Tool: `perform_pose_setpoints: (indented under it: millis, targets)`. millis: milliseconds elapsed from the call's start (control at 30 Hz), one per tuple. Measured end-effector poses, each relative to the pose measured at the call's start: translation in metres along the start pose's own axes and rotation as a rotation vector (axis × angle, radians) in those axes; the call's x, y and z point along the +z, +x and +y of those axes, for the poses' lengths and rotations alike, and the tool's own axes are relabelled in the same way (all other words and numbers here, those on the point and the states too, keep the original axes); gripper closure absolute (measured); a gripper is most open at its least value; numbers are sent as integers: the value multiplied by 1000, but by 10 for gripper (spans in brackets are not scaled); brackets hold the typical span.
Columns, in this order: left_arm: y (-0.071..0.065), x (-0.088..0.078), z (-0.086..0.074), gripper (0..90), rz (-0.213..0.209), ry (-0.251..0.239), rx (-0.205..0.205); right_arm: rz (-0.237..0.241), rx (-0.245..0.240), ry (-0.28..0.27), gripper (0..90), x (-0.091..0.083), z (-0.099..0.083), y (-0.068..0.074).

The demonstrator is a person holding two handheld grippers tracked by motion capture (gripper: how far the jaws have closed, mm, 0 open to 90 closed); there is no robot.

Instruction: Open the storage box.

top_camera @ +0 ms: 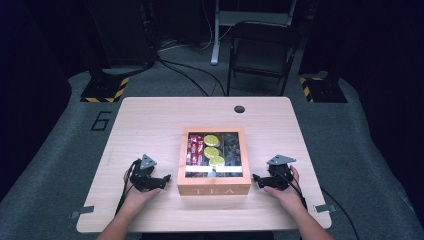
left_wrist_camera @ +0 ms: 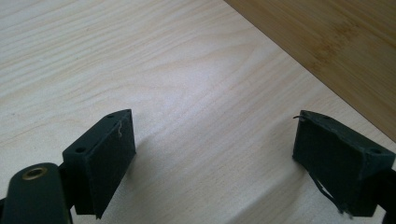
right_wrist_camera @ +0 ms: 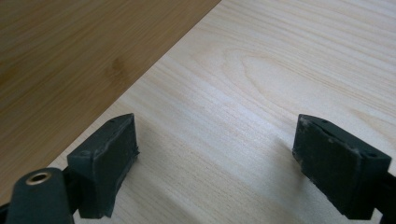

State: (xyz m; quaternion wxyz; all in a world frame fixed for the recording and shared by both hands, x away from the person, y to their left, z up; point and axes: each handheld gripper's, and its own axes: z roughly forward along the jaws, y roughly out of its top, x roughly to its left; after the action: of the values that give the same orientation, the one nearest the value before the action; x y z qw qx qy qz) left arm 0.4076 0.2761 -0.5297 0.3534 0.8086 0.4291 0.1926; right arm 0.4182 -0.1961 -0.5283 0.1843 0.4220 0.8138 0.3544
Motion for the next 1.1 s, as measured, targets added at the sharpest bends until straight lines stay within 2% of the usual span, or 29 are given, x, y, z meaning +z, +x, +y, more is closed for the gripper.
perform_pose_setpoints:
  millis: [333,567,600,633,667,700,733,767,800,833,900,1000,1100]
  targets:
    - [-2,1,1,112,8,4,-10,-8,4,-11,133,0,0,0]
    - [-1,1,1,112,14,8,1,-2,12,-5,139,0,0,1]
    - [-3,1,1,113,14,3,-21,-1,13,-4,145,-1,0,0]
    - [-3,2,1,114,19,3,-24,-3,14,-7,148,-1,-1,1]
    - [-3,1,2,113,18,12,-17,-2,22,0,153,-1,-1,1]
    - [-4,2,2,113,25,2,-25,-1,5,-7,161,-1,-1,0]
    - [-4,2,2,114,22,5,-27,-1,8,-10,169,-2,-1,1]
    - [-3,1,3,115,20,19,-12,2,7,-7,179,-3,-1,0]
    - [-4,2,2,115,23,6,-27,0,10,-8,192,-3,-1,1]
    - [-3,1,3,116,20,16,-16,-1,16,-8,202,-3,-2,1]
    - [-4,1,3,131,19,6,-32,-2,8,-9,208,-4,-2,0]
    - [-4,0,3,160,16,13,-17,-6,28,-9,238,-5,-1,1]
    - [-6,0,4,169,15,7,-35,-7,28,-8,268,-6,-1,-1]
